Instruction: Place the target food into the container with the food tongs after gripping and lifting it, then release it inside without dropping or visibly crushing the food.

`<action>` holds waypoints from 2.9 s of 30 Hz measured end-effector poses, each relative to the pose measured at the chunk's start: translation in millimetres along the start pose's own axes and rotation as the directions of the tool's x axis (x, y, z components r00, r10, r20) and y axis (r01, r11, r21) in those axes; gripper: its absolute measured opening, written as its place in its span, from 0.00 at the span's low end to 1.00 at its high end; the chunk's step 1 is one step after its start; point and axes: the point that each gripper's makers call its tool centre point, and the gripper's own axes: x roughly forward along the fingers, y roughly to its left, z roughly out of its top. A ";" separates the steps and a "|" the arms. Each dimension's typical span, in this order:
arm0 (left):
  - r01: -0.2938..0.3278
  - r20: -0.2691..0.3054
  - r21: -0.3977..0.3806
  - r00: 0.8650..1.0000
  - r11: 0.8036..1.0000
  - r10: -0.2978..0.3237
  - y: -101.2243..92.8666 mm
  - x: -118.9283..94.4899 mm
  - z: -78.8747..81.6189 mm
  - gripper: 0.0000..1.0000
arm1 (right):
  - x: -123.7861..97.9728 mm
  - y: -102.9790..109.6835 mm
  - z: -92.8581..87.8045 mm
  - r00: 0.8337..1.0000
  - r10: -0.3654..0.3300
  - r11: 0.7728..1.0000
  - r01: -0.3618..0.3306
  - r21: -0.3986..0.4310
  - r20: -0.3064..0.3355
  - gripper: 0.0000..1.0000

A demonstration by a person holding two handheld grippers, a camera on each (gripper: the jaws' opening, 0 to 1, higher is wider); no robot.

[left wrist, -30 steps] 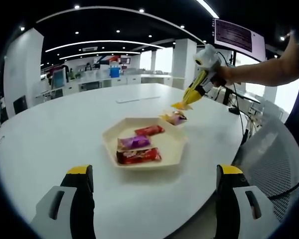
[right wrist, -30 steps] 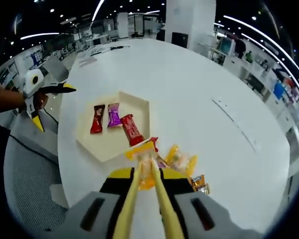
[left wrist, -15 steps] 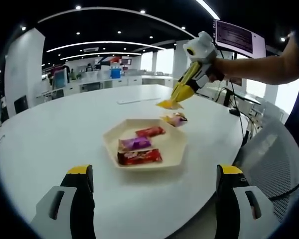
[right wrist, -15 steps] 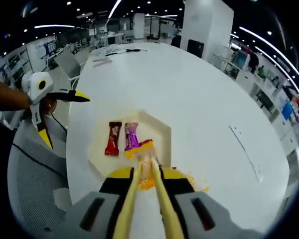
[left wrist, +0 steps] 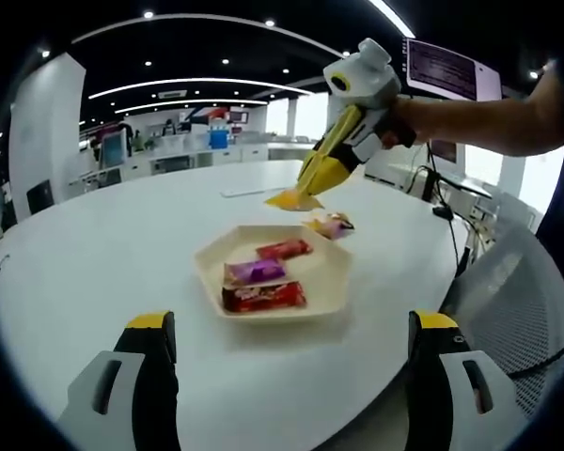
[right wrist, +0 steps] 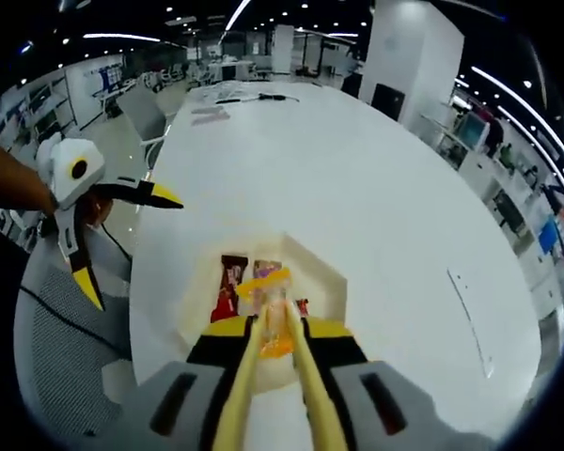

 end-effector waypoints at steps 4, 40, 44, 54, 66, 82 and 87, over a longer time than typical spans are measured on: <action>0.000 0.001 -0.002 1.000 1.000 0.000 0.3 0.1 -0.1 1.00 | -1.5 4.6 6.9 0.999 0.041 0.999 -0.041 0.008 0.031 0.25; 0.007 -0.011 0.006 1.000 1.000 -0.007 -1.0 1.5 -2.2 1.00 | -71.0 -26.9 -31.1 0.981 -0.077 0.997 0.080 -0.008 0.178 0.27; 0.008 -0.009 0.009 1.000 1.000 -0.008 -0.8 1.6 -1.7 1.00 | -78.9 -29.1 -53.7 0.974 -0.084 0.996 0.082 0.014 0.210 0.27; 0.003 -0.008 0.016 1.000 1.000 -0.003 0.0 1.5 -1.5 1.00 | -102.3 -34.3 -91.9 0.946 -0.199 0.974 0.163 0.155 0.257 0.28; 0.000 -0.013 0.030 1.000 1.000 0.001 -0.5 1.4 -1.5 1.00 | -137.9 -50.6 -133.3 0.868 -0.414 0.885 0.312 0.346 0.275 0.28; -0.017 -0.022 0.022 1.000 1.000 0.017 3.2 0.8 -4.4 1.00 | -151.7 -86.1 -178.2 0.825 -0.531 0.792 0.401 0.460 0.195 0.28; -0.016 -0.024 0.019 1.000 1.000 0.017 3.5 0.9 -5.1 1.00 | -139.6 -95.9 -187.1 0.823 -0.551 0.764 0.433 0.478 0.136 0.28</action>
